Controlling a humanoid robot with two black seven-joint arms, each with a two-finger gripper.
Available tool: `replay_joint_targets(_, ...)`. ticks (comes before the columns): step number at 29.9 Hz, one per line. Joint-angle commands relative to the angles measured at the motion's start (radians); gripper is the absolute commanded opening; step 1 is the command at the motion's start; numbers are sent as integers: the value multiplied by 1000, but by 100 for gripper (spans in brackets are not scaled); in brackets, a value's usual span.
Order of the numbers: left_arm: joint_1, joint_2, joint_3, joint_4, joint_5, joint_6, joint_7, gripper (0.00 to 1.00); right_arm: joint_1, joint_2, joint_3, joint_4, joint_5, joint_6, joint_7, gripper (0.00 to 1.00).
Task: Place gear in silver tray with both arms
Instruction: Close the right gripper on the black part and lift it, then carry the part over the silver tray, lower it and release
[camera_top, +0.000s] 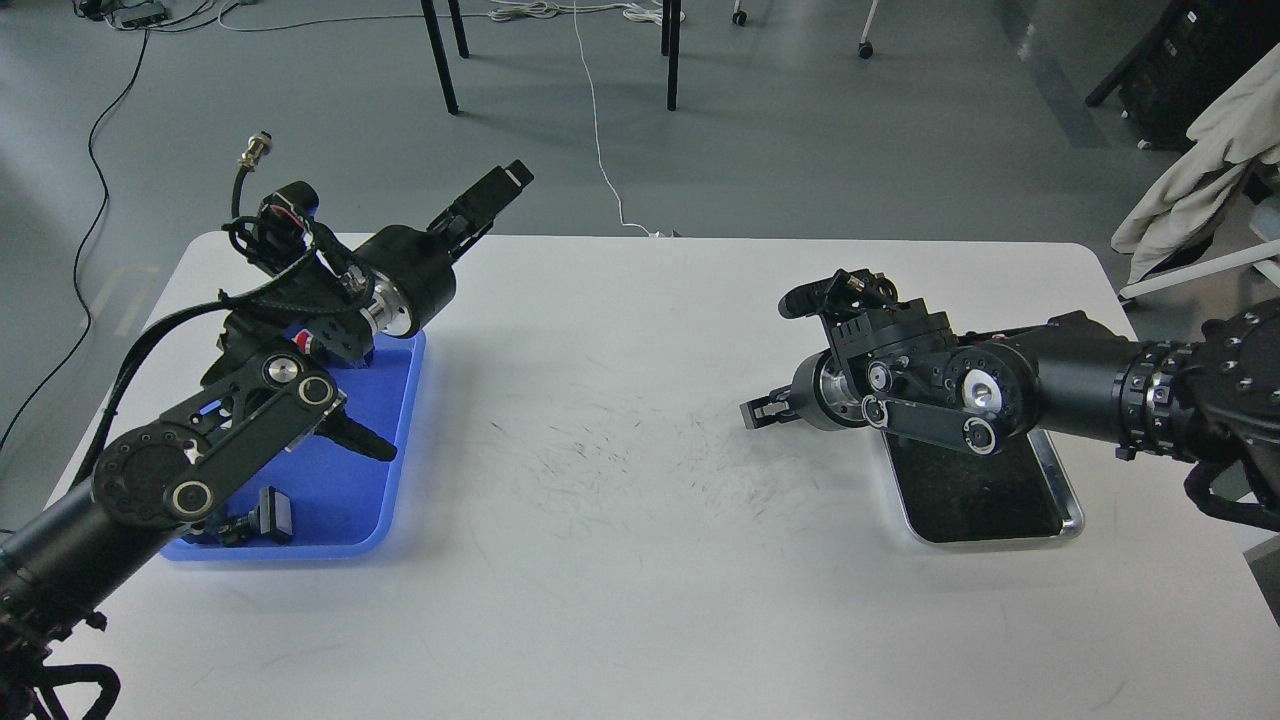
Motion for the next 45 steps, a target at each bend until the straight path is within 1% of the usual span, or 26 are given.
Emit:
replay_joint_targets(1, 0, 2, 0, 0, 0, 0, 0, 98, 5, -2, 1, 2, 3, 9, 1, 26)
replay_joint_targets(5, 0, 2, 0, 0, 0, 0, 0, 98, 14, -2, 1, 6, 6, 24, 3, 16)
replay_joint_targets(11, 0, 6, 0, 0, 0, 0, 0, 98, 29, -14, 16, 31, 9, 35, 8, 12)
replay_joint_targets(13, 0, 8, -2, 0, 0, 0, 0, 98, 57, -47, 24, 62, 11, 35, 12, 12)
replay_joint_targets(17, 0, 9, 0, 0, -9, 0, 0, 98, 111, -156, 67, 164, 11, 37, 12, 12)
replay_joint_targets(21, 0, 9, 0, 0, -11, 0, 0, 98, 160, -325, 76, 296, 11, 63, 12, 12)
replay_joint_targets(25, 0, 9, 0, 0, -11, 1, 0, 98, 161, -484, 75, 414, -6, 81, 15, 13)
replay_joint_targets(27, 0, 11, 0, 0, -11, 1, 0, 98, 151, -543, 73, 445, -26, 86, 18, 13)
replay_joint_targets(29, 0, 10, 0, 0, -11, 0, 2, 98, 142, -577, 66, 453, -72, 93, 26, 13)
replay_joint_targets(34, 0, 5, 1, 0, -11, 0, 2, 98, 56, -592, 70, 441, -154, 84, 29, 13)
replay_joint_targets(45, 0, 5, 1, 3, -11, 0, 2, 98, -9, -578, 67, 408, -195, 83, 29, 13)
